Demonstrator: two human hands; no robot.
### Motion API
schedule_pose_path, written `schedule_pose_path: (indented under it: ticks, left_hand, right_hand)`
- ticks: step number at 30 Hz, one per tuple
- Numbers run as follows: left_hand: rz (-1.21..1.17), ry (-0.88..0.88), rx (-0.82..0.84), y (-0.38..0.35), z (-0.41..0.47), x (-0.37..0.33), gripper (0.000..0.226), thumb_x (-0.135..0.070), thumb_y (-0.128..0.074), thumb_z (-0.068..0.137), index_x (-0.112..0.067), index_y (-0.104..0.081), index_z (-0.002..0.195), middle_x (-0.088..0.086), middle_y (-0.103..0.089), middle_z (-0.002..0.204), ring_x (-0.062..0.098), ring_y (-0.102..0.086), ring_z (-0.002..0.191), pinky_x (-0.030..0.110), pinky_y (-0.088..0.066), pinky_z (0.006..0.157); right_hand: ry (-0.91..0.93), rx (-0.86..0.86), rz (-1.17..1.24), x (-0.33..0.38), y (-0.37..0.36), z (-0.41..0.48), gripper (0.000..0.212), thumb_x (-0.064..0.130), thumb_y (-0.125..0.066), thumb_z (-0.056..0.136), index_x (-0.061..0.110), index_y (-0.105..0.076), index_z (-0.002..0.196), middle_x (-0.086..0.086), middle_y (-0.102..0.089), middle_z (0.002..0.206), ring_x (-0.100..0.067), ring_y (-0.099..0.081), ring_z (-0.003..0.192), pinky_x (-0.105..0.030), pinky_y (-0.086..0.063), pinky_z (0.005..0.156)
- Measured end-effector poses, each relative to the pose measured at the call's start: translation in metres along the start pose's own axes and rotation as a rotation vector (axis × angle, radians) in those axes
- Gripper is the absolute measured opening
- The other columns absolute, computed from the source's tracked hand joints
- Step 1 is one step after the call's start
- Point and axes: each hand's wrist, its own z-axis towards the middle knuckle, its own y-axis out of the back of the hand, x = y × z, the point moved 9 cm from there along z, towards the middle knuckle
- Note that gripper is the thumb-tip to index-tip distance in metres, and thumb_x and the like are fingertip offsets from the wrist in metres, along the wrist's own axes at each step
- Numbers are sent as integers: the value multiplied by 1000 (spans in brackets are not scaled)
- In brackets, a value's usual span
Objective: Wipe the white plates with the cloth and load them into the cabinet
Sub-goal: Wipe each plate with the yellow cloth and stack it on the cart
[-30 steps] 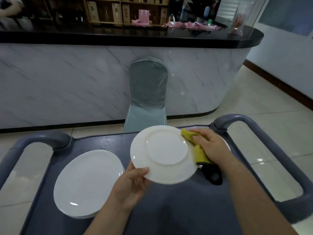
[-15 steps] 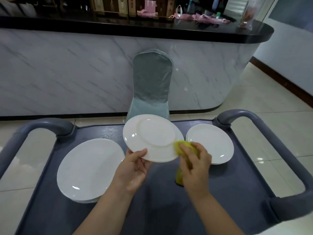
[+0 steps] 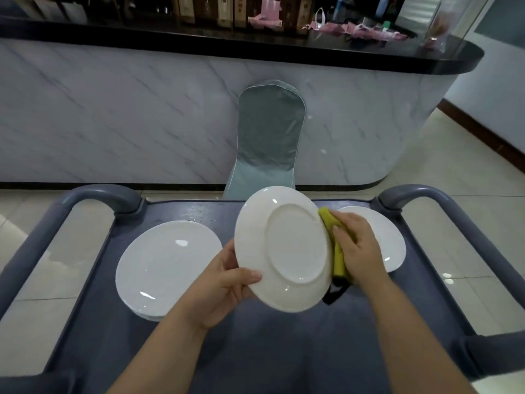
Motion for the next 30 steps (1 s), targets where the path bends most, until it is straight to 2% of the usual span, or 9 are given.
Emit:
schedule_pose_path:
  ticks: [5, 10, 13, 15, 18, 22, 26, 28, 30]
  left_hand:
    - [153, -15, -1, -9, 1, 0, 64, 9, -67, 72, -14, -54, 130, 16, -67, 109, 26, -68, 90, 33, -56, 64]
    - [72, -35, -54, 5, -3, -1, 61, 9, -65, 79, -12, -50, 134, 19, -64, 121, 33, -64, 107, 39, -56, 72]
    - [80, -26, -44, 7, -8, 3, 60, 8, -65, 78, -15, -52, 132, 16, -65, 121, 32, -65, 108, 40, -57, 73]
    - [77, -23, -35, 5, -10, 6, 58, 7, -64, 76, -16, -56, 128, 16, -65, 121, 33, -65, 107, 41, -57, 72]
    - [48, -40, -48, 6, -11, 5, 58, 7, -64, 76, -17, -57, 128, 16, -63, 126, 35, -63, 110, 44, -58, 74]
    - [-16, -30, -128, 20, -12, 11, 61, 7, -64, 72, -15, -56, 128, 14, -65, 125, 32, -65, 107, 41, -58, 71]
    - [-120, -1, -235, 38, -11, 26, 61, 7, -65, 67, -14, -55, 123, 12, -68, 116, 27, -69, 99, 35, -58, 66]
    - [-143, 2, -261, 42, -8, 30, 61, 9, -65, 66, -13, -55, 121, 12, -68, 115, 26, -70, 97, 35, -58, 65]
    - [-162, -7, -297, 42, -3, 31, 65, 14, -67, 64, -13, -54, 121, 13, -68, 114, 26, -71, 96, 35, -58, 66]
  right_hand:
    - [262, 192, -186, 80, -34, 23, 31, 14, -58, 95, 29, -66, 121, -5, -51, 126, -28, -42, 118, -24, -24, 105]
    - [807, 500, -418, 147, -79, -44, 30, 20, -60, 91, 31, -70, 117, -14, -53, 132, -34, -47, 110, -41, -37, 95]
    - [900, 543, -417, 151, -76, -48, 29, 19, -57, 92, 29, -71, 115, -15, -55, 128, -37, -50, 107, -44, -40, 94]
    - [792, 493, -412, 145, -77, -26, 31, 16, -56, 92, 28, -71, 117, -14, -55, 128, -36, -48, 109, -43, -37, 98]
    - [432, 421, -307, 113, -73, 20, 31, 18, -53, 96, 33, -67, 120, -3, -50, 126, -24, -38, 113, -34, -29, 103]
    - [20, 458, -170, 40, -64, 35, 31, 24, -52, 98, 50, -57, 115, 4, -49, 118, -16, -43, 116, -32, -34, 101]
    - [-199, 234, 111, -9, -48, -23, 35, 12, -59, 94, 47, -62, 96, 6, -60, 110, 3, -54, 105, -14, -38, 91]
    - [-285, 73, 212, -30, -45, -60, 35, 10, -62, 92, 44, -66, 99, 4, -58, 113, 2, -53, 107, -22, -41, 98]
    - [-245, -46, 215, -27, -51, -91, 37, 10, -65, 90, 43, -67, 105, 5, -51, 118, -3, -50, 112, -29, -39, 105]
